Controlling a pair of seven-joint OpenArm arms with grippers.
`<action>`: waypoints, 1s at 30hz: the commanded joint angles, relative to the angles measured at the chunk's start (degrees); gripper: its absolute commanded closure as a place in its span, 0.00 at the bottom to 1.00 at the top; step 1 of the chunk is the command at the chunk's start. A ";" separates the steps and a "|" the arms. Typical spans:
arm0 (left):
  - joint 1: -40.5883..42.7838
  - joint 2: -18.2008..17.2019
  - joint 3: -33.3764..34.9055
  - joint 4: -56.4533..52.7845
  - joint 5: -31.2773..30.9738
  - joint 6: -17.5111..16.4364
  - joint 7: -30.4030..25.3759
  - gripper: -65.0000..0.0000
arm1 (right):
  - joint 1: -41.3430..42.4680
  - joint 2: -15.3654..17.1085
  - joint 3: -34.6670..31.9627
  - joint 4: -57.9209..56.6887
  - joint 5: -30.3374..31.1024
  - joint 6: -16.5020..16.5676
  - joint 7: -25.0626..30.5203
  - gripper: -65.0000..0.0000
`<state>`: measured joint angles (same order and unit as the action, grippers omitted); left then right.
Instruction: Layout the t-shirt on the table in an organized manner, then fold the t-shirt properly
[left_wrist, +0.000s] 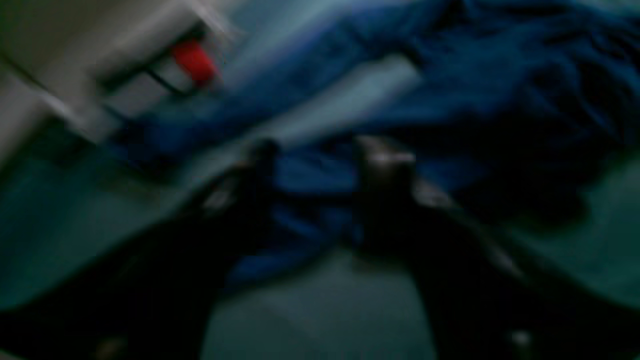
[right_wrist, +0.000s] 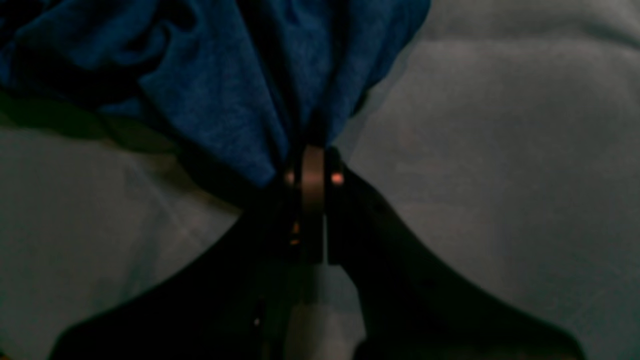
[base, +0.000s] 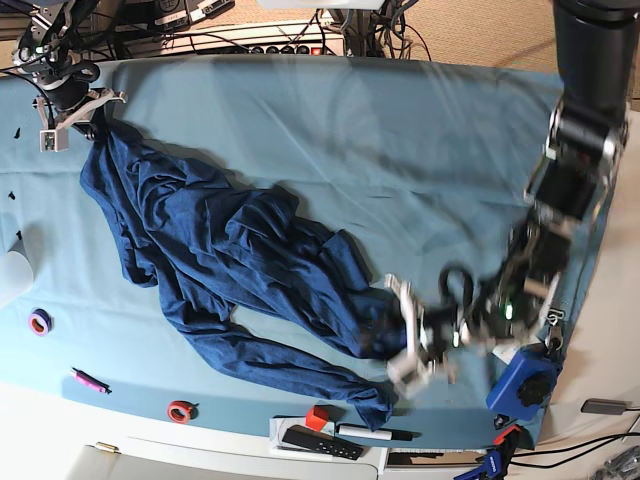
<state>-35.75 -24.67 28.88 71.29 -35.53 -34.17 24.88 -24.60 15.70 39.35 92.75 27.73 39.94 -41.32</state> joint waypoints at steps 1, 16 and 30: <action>-0.55 -0.50 -0.52 0.94 -2.47 0.00 -0.94 0.55 | 0.02 1.11 0.44 0.90 0.74 0.06 1.70 1.00; 16.39 3.93 -0.52 0.92 17.14 9.22 -12.04 0.55 | 0.00 1.11 0.44 0.90 0.76 0.06 1.90 1.00; 17.20 5.92 -0.52 0.92 17.57 10.38 -11.63 0.55 | 0.00 1.09 0.44 0.90 0.76 0.06 2.56 1.00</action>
<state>-17.04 -18.59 28.80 71.26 -17.37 -23.75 14.50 -24.60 15.70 39.35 92.75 27.70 39.92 -40.25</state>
